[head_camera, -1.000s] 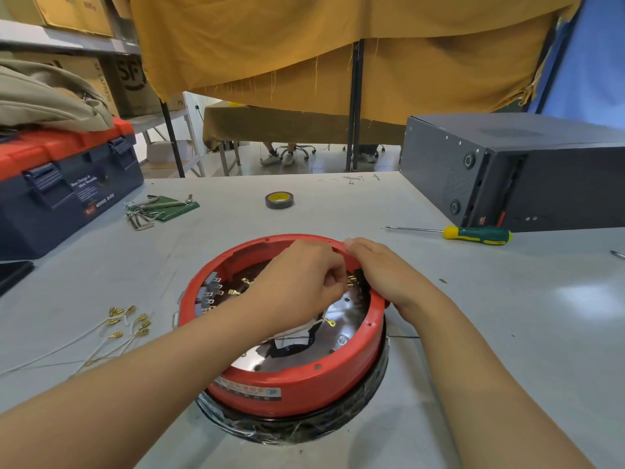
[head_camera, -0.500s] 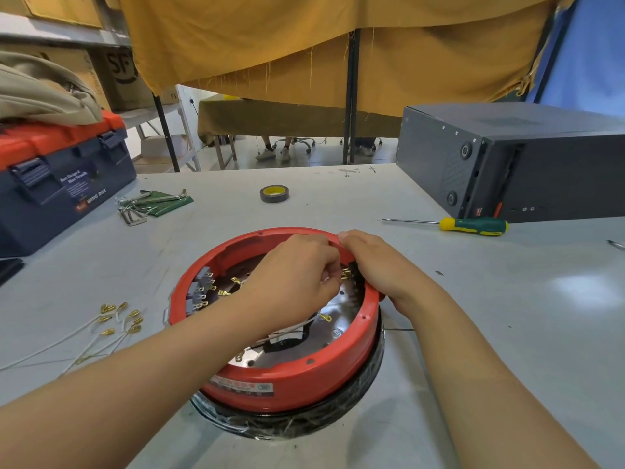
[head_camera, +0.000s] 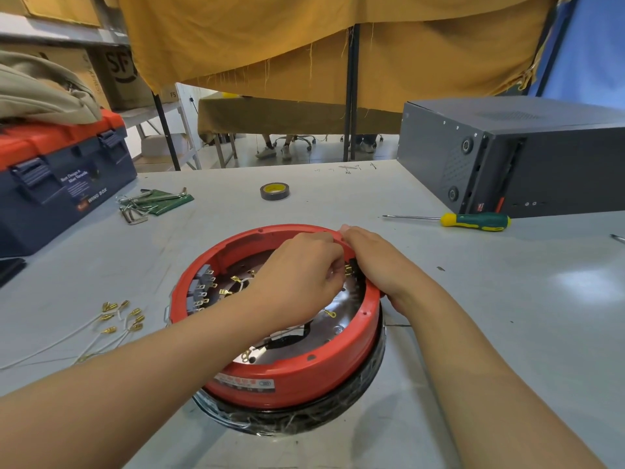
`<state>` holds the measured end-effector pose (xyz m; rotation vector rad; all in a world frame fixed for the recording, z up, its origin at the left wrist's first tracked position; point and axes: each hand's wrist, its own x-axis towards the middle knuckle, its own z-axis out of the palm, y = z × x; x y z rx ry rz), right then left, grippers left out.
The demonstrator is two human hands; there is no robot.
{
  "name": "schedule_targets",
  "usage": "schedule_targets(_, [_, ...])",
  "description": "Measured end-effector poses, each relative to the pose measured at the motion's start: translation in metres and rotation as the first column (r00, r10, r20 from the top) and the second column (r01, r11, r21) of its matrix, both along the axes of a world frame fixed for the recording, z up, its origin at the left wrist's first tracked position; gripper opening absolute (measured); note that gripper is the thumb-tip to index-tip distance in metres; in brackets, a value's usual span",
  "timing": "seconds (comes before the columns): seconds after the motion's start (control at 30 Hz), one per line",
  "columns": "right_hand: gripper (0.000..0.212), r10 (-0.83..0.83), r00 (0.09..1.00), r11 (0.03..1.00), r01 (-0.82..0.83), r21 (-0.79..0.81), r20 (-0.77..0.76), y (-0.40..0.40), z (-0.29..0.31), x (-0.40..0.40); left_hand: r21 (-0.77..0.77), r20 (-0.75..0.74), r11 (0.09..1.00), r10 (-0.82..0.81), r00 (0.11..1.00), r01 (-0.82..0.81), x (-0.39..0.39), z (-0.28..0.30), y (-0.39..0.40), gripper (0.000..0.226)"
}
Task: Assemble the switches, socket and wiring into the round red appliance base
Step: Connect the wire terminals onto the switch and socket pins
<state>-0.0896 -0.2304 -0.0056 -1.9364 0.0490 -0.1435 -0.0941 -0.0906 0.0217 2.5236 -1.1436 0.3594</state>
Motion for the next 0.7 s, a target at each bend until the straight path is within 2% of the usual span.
schedule_targets(0.3, [0.037,0.002,0.999,0.995,0.002,0.096,-0.044,0.0027,0.0007,-0.0011,0.024,-0.001,1.0,-0.001,1.0,0.001,-0.0024,-0.0006,-0.0034,0.012])
schedule_targets(0.43, [0.051,0.006,0.998,0.997,-0.001,0.079,-0.059,0.0021,0.0013,-0.0023,0.027,-0.002,1.0,0.012,1.0,-0.012,-0.0029,-0.0008,-0.003,0.012])
schedule_targets(0.6, [0.038,0.018,0.998,0.998,-0.013,0.069,-0.066,0.0001,0.002,-0.0018,-0.004,-0.017,0.999,0.037,0.999,-0.038,-0.0032,-0.0013,-0.0004,0.011])
schedule_targets(0.7, [0.041,0.013,0.998,0.999,-0.01,0.037,-0.061,-0.0014,0.0006,-0.0003,-0.013,-0.014,0.999,0.05,0.999,-0.051,-0.0038,-0.0017,0.0014,0.009])
